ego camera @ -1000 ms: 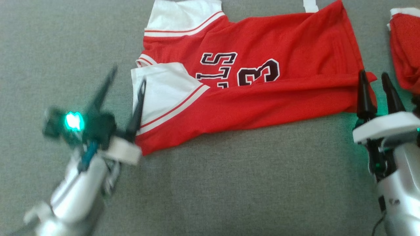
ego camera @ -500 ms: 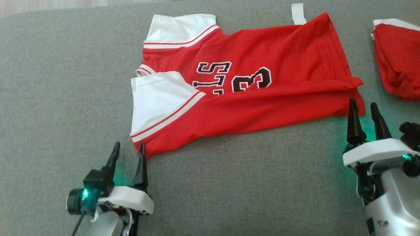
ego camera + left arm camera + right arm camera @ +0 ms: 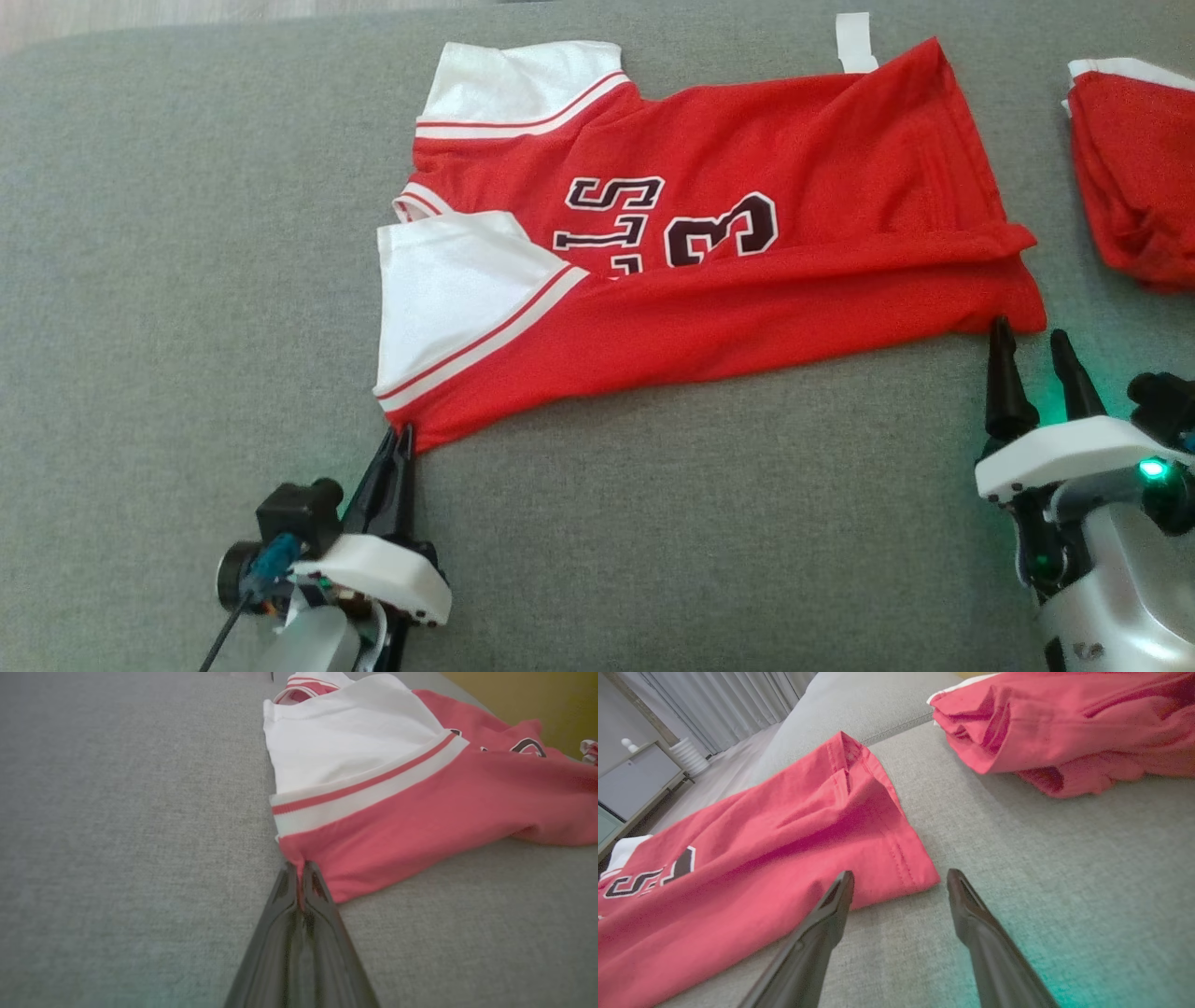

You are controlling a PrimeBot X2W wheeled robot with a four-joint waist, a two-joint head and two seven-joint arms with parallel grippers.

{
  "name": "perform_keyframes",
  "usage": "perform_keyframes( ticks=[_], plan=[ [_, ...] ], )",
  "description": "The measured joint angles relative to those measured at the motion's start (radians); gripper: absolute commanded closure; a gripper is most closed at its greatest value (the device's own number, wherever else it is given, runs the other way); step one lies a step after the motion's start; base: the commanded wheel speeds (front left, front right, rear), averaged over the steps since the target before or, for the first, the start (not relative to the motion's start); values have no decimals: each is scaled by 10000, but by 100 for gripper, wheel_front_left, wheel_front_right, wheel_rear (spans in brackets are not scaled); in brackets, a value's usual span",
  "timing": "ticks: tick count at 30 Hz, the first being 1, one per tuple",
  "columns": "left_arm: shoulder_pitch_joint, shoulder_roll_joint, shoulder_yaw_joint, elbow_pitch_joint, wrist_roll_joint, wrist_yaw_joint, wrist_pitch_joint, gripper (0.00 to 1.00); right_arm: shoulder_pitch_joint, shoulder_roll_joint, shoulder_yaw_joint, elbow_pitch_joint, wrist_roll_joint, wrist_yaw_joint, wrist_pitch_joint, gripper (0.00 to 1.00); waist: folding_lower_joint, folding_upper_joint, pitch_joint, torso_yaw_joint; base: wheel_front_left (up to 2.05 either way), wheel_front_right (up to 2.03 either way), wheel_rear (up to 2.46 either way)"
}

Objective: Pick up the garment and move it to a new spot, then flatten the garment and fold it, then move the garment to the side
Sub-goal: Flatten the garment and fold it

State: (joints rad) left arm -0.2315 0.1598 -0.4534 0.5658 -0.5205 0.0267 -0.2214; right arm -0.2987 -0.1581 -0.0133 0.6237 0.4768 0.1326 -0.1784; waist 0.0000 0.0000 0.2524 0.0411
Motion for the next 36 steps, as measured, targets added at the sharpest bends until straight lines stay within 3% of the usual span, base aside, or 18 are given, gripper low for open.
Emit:
perform_keyframes(
  ticks=[13,14,16,24,36],
  plan=[
    [-376,320,-67,-25,721,73,-238,100,-836,-46,-251,1018,-311,0,136,0,1,0,27,178,0,0,0],
    [-376,330,-67,-23,736,73,-267,100,-847,-50,-201,1095,-295,0,251,51,1,0,-7,183,0,0,0],
    [-376,339,-67,-23,738,73,-267,100,-841,-50,-128,1346,-138,0,499,100,1,0,-85,196,0,0,0],
    [-283,405,-69,-207,744,132,-267,100,-559,-174,-10,1457,109,0,717,100,1,0,-552,261,0,0,0],
    [1468,656,-305,-1223,725,545,-31,100,2157,-531,-148,-531,412,0,1499,100,-1,0,-1464,185,0,0,0]
  ],
)
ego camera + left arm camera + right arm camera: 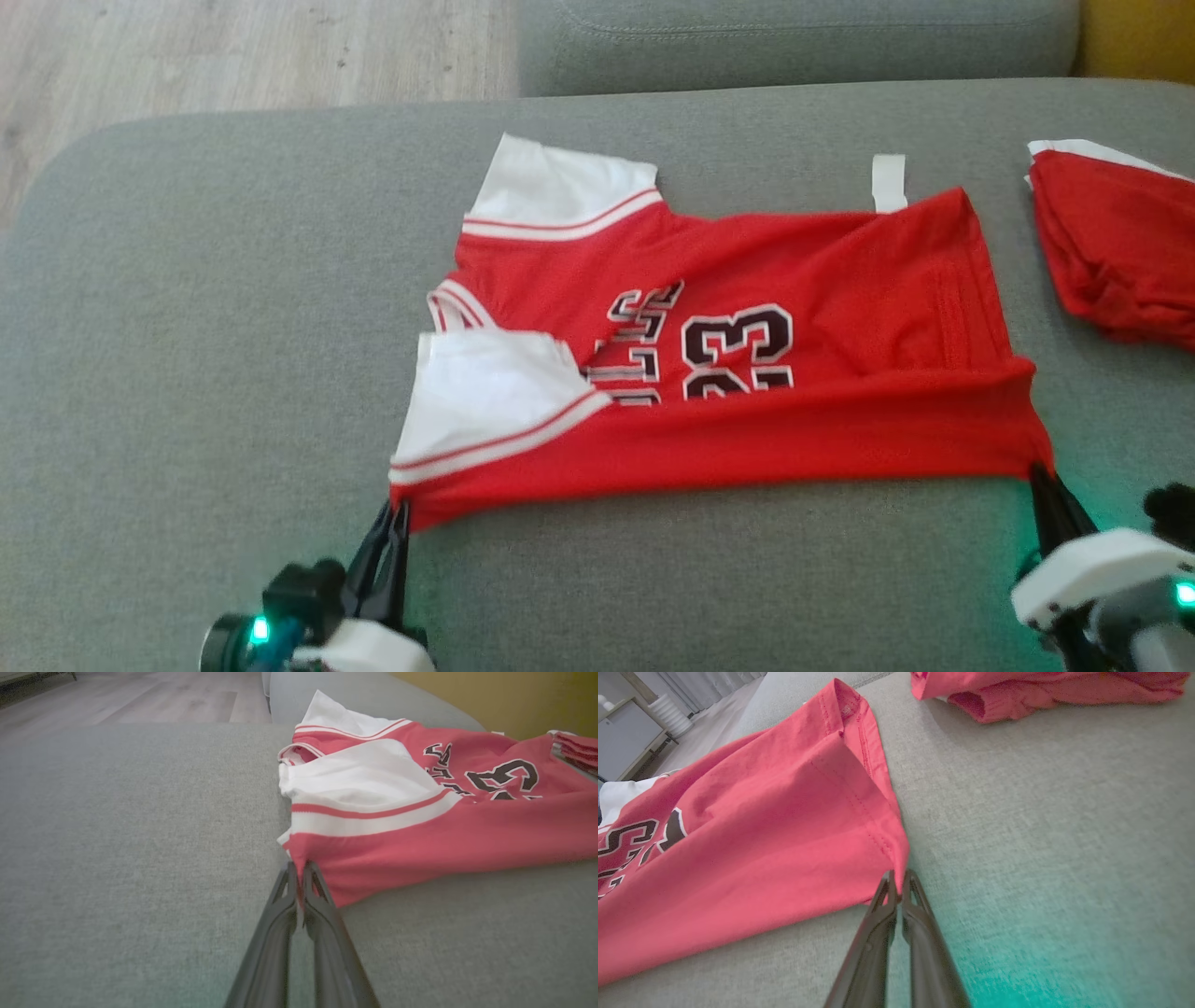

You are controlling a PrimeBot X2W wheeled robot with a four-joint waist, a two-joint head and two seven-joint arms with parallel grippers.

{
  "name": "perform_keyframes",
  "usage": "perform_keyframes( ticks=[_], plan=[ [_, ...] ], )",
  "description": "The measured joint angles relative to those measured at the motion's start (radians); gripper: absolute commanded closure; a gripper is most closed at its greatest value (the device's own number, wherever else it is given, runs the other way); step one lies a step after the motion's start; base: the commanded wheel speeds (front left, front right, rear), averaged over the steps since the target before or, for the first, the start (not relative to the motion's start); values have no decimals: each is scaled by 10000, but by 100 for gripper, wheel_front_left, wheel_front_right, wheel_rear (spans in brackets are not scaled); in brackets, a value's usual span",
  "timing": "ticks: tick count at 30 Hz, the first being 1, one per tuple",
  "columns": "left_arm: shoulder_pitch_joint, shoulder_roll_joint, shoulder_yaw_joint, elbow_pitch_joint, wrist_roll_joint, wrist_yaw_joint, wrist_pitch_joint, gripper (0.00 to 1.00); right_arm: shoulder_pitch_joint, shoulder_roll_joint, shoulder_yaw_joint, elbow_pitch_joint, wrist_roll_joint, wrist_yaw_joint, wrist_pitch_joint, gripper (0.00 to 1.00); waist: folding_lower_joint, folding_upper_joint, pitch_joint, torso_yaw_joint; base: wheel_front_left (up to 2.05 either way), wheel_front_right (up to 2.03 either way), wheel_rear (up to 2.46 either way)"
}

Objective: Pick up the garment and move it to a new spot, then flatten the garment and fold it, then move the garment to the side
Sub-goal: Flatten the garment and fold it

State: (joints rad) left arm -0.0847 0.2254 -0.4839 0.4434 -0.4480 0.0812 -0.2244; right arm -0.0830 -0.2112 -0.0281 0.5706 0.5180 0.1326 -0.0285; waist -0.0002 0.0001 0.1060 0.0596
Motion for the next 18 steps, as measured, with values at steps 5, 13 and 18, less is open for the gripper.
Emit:
perform_keyframes(
  ticks=[5,13,18],
  plan=[
    [729,159,-77,-800,-58,245,341,100,859,-102,-314,-1066,-52,0,594,100,0,0,-48,-58,0,0,0],
    [1534,489,-165,-1898,-117,539,953,100,1841,144,-943,-2357,-470,0,1323,100,0,0,-67,-64,0,0,0],
    [1552,527,-263,-2138,-132,688,1191,100,1991,414,-1179,-2723,-723,0,1622,91,1,0,-66,-83,0,0,0]
  ],
)
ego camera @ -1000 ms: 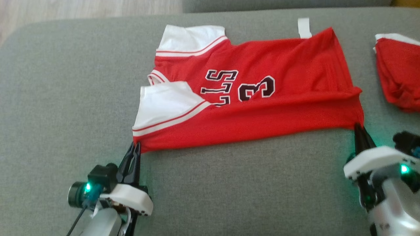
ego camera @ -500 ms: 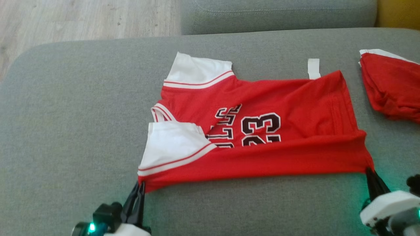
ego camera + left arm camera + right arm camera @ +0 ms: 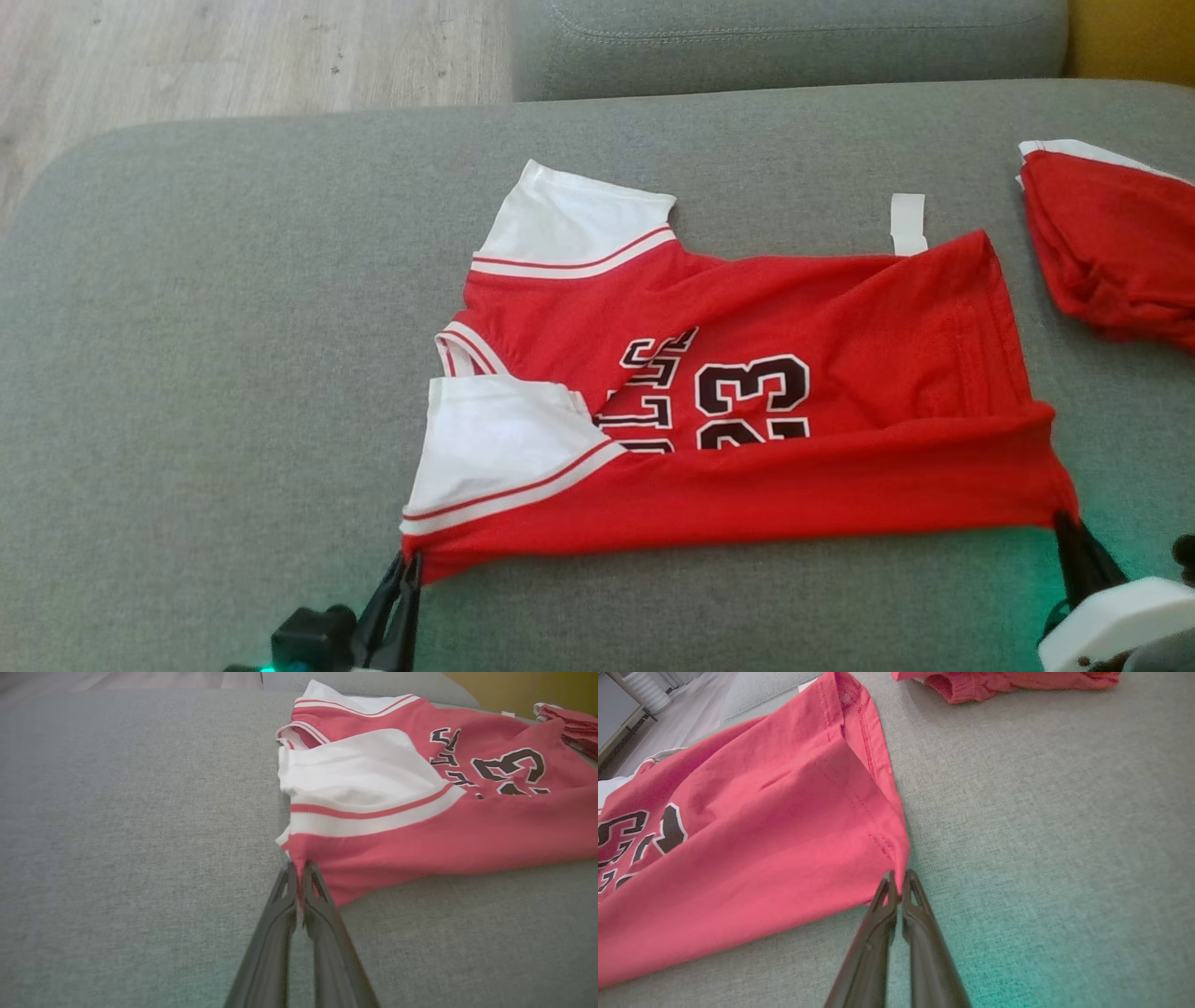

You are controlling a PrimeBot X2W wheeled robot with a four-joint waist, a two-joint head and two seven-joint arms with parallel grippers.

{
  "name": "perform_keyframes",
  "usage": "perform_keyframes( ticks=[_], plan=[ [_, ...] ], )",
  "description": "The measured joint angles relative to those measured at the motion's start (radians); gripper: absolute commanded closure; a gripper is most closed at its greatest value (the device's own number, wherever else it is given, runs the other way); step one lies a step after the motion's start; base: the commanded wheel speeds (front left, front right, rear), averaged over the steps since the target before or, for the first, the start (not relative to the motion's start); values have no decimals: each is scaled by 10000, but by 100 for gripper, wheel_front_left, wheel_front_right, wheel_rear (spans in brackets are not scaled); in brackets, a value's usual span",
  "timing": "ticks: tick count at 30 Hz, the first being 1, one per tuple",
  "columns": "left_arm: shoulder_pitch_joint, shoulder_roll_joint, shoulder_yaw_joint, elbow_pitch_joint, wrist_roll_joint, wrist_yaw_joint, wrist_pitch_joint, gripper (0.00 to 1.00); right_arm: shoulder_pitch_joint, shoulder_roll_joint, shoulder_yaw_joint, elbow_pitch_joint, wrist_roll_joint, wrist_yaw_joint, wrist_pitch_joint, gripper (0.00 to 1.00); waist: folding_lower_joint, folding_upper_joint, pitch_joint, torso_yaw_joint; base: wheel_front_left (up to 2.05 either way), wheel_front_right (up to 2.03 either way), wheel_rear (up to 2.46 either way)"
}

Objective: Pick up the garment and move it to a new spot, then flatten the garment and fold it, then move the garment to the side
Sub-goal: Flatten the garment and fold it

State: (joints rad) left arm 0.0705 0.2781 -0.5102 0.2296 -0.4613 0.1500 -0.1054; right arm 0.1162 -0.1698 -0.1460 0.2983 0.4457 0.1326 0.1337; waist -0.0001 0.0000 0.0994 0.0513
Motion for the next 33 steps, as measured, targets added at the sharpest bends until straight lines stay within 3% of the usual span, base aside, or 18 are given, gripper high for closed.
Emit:
perform_keyframes(
  ticks=[1,2,4,8,14,18,23,28,33],
  plan=[
    [0,0,-40,-23,0,0,4,100,0,44,-58,-58,-48,0,0,62,0,0,-2,-5,0,0,0],
    [-2,-2,-58,-27,-17,-4,92,71,0,102,-180,-117,-136,0,0,0,1,0,-7,-14,0,0,0],
    [-1,0,-73,-29,-65,-6,178,0,1,190,-355,-261,-399,0,-10,0,1,0,-32,-45,0,0,0],
    [3,79,-136,-276,-69,-4,430,0,26,372,-504,-648,-727,0,-42,0,0,0,-108,-174,0,0,0],
    [-253,871,35,-1313,138,94,842,0,-37,625,-466,-1319,-1262,0,-370,0,0,0,-8,-514,0,0,0],
    [-1470,1358,242,-1572,357,-79,1425,0,-354,773,107,-1363,-1549,0,-679,0,2,0,218,-809,0,0,0],
    [-3732,1597,313,-1524,226,-1012,2100,0,-1178,863,685,-1350,-1827,0,-1296,0,2,0,677,-1172,0,0,0],
    [-6030,1634,489,-437,-339,-2036,2989,0,-1723,901,1012,-1243,-1910,0,-1632,0,3,0,1340,-1448,0,0,0],
    [-8247,1799,504,999,-1172,-2573,4696,0,-2220,918,1250,-1273,-2011,0,-1973,0,4,0,2110,-1706,0,0,0]
  ],
)
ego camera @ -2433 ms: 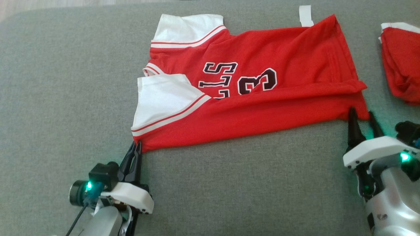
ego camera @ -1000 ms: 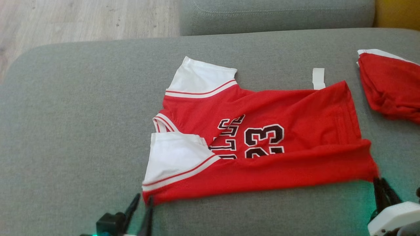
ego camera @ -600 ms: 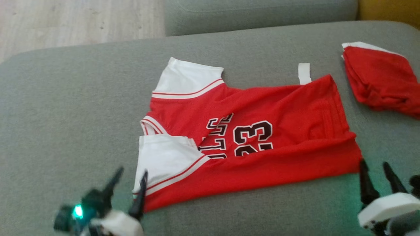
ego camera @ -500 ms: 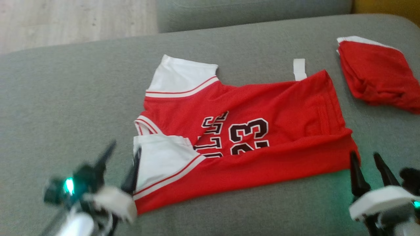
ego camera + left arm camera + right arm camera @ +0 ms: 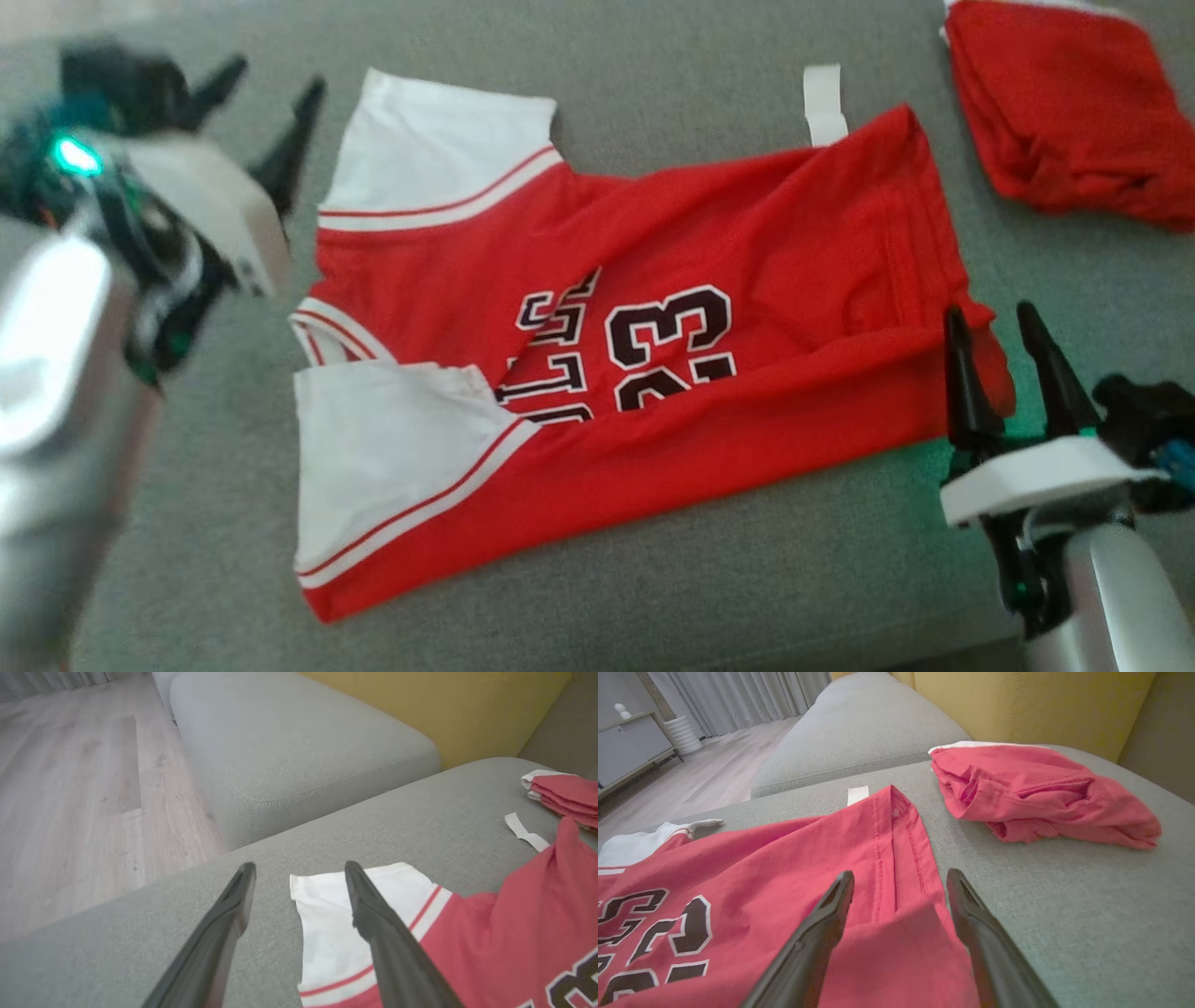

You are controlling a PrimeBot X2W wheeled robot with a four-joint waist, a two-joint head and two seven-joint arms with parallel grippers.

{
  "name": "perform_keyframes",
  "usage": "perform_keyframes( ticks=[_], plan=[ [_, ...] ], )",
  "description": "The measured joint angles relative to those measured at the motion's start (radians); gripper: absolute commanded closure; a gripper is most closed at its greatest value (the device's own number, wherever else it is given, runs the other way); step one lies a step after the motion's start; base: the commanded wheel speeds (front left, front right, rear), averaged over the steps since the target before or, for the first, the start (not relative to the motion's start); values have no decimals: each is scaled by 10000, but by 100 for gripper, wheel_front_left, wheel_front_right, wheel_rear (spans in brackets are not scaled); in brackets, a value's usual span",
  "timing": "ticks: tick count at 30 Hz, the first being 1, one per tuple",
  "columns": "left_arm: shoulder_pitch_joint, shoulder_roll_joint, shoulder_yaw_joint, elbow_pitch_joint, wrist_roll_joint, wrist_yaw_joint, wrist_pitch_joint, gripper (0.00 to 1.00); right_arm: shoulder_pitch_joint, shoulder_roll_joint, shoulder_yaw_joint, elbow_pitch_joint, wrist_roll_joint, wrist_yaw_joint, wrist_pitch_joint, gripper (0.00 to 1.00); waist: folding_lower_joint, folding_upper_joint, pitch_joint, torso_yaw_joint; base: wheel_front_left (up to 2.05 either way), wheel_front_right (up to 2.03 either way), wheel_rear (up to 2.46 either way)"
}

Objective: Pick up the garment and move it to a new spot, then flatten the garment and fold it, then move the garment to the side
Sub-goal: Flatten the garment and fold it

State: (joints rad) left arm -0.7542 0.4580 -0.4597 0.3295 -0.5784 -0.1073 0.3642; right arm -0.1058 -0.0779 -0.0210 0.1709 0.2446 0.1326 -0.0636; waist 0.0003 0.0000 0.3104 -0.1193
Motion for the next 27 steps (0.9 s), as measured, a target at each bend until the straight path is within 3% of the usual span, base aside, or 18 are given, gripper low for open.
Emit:
perform_keyframes(
  ticks=[10,27],
  plan=[
    [-2954,376,-794,1958,-918,-211,2249,0,-579,38,272,-130,10,0,-174,0,0,0,1516,-569,0,0,0],
    [-3813,1131,-2422,2754,-1783,-251,2765,0,-1104,144,479,42,184,0,-426,0,-3,0,2441,-1433,0,0,0]
  ],
)
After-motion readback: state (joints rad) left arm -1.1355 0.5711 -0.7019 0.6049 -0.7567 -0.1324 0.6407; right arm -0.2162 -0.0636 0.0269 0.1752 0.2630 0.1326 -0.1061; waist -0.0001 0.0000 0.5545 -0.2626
